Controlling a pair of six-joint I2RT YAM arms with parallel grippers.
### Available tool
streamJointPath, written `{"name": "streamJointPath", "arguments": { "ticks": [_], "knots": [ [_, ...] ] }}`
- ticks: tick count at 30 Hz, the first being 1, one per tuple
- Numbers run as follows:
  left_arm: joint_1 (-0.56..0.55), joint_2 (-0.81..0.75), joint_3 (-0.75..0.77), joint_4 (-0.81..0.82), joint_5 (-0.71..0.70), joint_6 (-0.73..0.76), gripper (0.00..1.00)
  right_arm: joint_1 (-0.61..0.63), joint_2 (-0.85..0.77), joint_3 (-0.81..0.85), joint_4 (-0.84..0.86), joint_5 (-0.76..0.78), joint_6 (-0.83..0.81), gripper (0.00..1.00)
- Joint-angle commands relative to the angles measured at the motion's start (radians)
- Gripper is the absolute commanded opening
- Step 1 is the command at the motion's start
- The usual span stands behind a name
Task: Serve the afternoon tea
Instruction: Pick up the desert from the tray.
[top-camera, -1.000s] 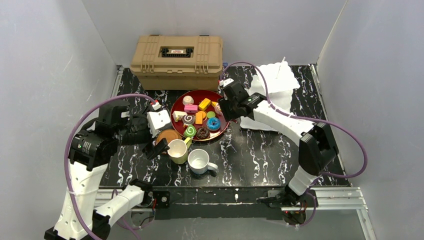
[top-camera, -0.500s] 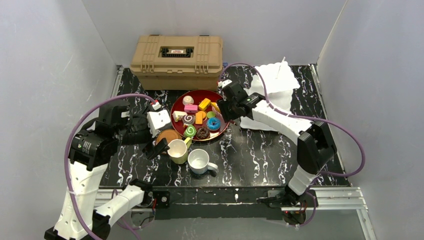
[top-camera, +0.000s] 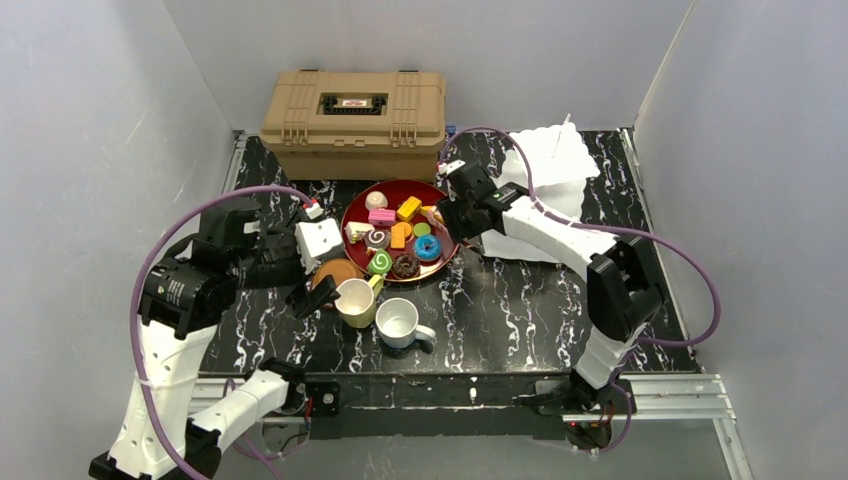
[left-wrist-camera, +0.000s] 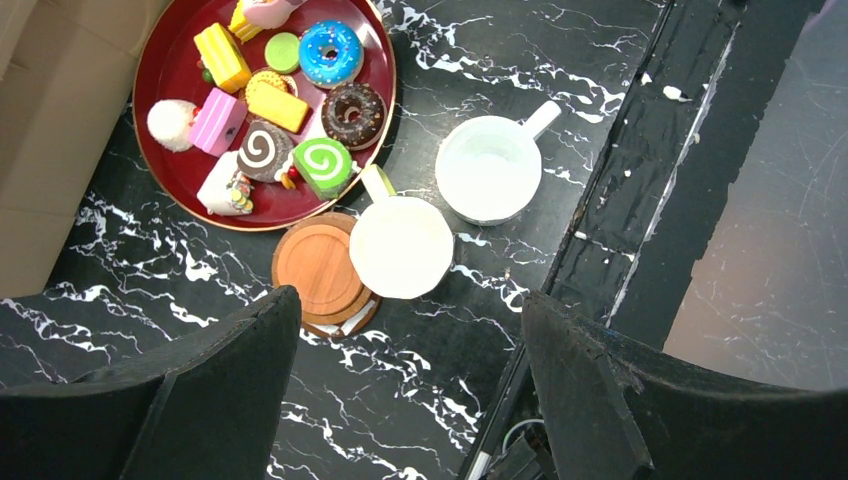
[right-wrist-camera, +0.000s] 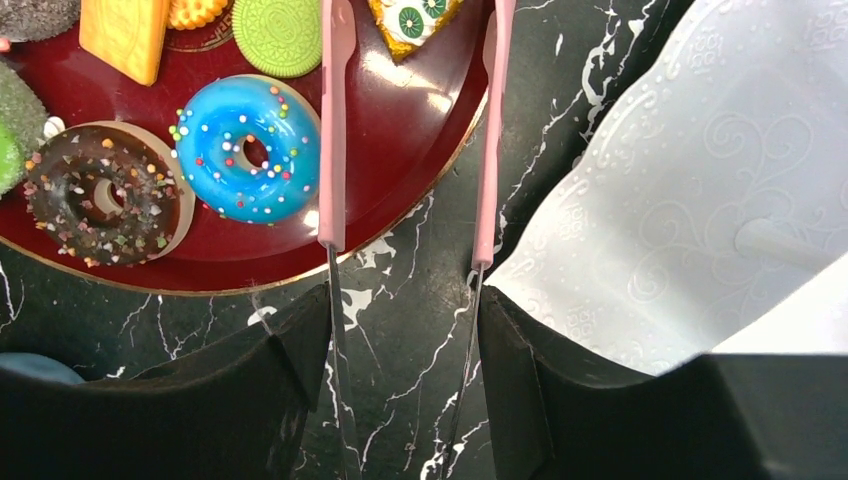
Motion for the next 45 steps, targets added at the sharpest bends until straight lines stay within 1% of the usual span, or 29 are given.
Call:
{"name": "streamJointPath", "arguments": {
  "ticks": [1,11,15,18,21,28,35,41,45],
  "knots": [
    [0.001,0.007,0.018,-0.006,0.025,-0.001,0.79,-0.01,0.029,0.057,0.001,-0.027,-0.02,0.62],
    [0.001,0.013,0.027,-0.007,0.019,0.009,0.79,-0.01,0.08,0.066,0.012,-0.081,-0.019,0.61],
    [0.001,0.014,0.028,-0.006,0.022,0.009,0.79,-0.01,0.07,0.048,0.026,-0.097,-0.013,0.52],
    [0.001,0.015,0.029,-0.006,0.025,0.01,0.79,-0.01,0.056,0.04,0.03,-0.097,-0.012,0.42],
    [0.001,0.013,0.031,-0.006,0.025,0.007,0.79,-0.01,0.041,0.037,0.038,-0.093,-0.013,0.38],
    [0.001,0.002,0.027,-0.006,0.023,0.009,0.79,-0.01,0.001,0.049,0.028,-0.078,-0.01,0.38],
    [0.001,0.003,0.026,-0.006,0.025,0.005,0.79,-0.01,-0.101,0.079,-0.01,-0.071,-0.006,0.38],
    [0.001,0.007,0.016,0.002,0.008,-0.011,0.79,-0.01,-0.184,0.133,-0.09,-0.039,0.0,0.38],
    [0.001,0.001,-0.012,0.035,-0.021,-0.054,0.8,-0.01,-0.231,0.197,-0.164,0.001,0.008,0.39]
  ]
}}
